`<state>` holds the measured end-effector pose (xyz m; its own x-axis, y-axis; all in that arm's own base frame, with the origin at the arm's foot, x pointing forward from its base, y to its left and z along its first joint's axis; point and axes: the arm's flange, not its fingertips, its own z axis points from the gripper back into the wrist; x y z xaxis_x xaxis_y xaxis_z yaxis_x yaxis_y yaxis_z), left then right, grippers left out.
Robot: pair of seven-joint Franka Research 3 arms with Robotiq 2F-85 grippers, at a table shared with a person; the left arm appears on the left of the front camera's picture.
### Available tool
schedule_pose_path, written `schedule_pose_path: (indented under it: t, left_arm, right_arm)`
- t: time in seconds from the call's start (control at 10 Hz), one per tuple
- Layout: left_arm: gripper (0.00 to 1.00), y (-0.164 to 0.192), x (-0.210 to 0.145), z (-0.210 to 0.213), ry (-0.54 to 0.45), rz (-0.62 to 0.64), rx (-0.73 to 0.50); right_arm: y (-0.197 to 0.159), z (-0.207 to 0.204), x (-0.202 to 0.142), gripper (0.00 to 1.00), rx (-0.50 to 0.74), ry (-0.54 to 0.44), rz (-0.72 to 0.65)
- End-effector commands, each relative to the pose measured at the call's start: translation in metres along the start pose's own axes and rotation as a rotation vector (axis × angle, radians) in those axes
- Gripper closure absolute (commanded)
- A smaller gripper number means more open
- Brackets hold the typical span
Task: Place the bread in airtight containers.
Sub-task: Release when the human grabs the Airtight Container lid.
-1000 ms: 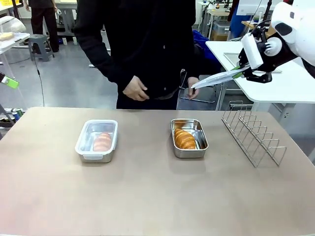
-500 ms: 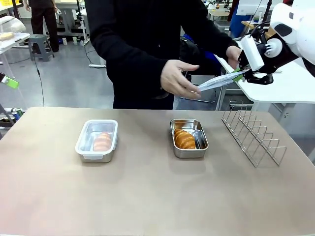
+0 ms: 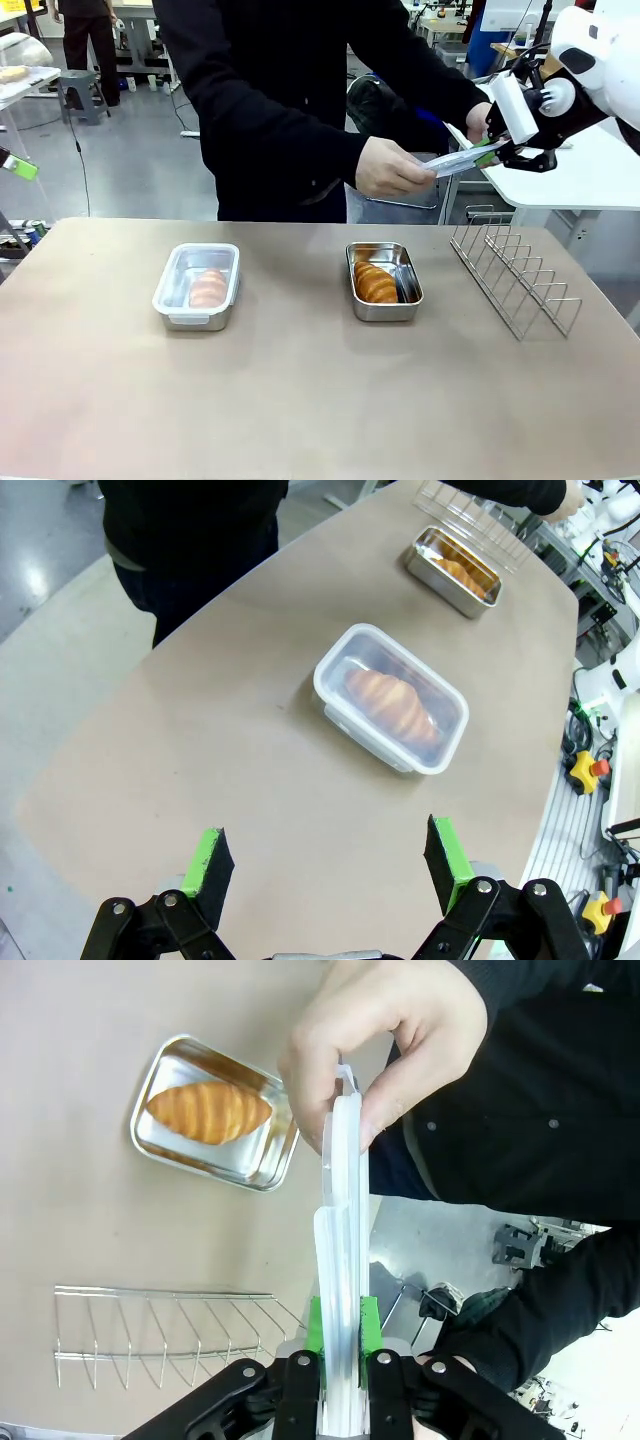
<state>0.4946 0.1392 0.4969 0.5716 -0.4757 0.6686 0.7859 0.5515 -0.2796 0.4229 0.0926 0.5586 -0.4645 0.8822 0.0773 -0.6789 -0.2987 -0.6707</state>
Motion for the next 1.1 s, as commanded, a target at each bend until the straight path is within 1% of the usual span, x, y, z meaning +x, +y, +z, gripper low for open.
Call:
schedule_pose_path:
  t: [0.0,0.3,0.4,0.5,0.6,0.7,0.8,0.9,1.0]
  left_arm:
    - [0.0,-0.004,0.001,0.0,0.009,-0.01,-0.001]
    - [0.0,-0.004,0.001,0.0,0.009,-0.01,-0.001]
    - [0.0,-0.004,0.001,0.0,0.009,-0.01,-0.001]
    - [0.0,-0.004,0.001,0.0,0.009,-0.01,-0.001]
    - [0.0,-0.004,0.001,0.0,0.009,-0.01,-0.001]
    - [0.0,-0.004,0.001,0.0,0.009,-0.01,-0.001]
    - [0.0,-0.004,0.001,0.0,0.009,-0.01,-0.001]
    - [0.0,-0.004,0.001,0.0,0.009,-0.01,-0.001]
    - [0.0,-0.004,0.001,0.0,0.009,-0.01,-0.001]
  right_arm:
    - [-0.001,0.004,0.001,1.0,-0.002,0.009,0.013]
    - [-0.001,0.004,0.001,1.0,-0.002,0.009,0.013]
    - [0.0,0.0,0.001,0.28,0.0,0.0,0.002]
    - [-0.001,0.001,0.001,0.28,-0.001,0.001,-0.022]
    - [-0.001,0.001,0.0,0.0,0.004,-0.004,-0.029]
    - [-0.004,0.005,-0.001,0.0,0.024,-0.005,-0.066]
    - [-0.012,0.021,0.0,0.0,0.026,-0.052,-0.143]
    - [-0.021,0.042,-0.002,0.05,0.036,-0.085,-0.232]
    - [-0.029,0.059,-0.012,0.0,0.038,-0.09,-0.333]
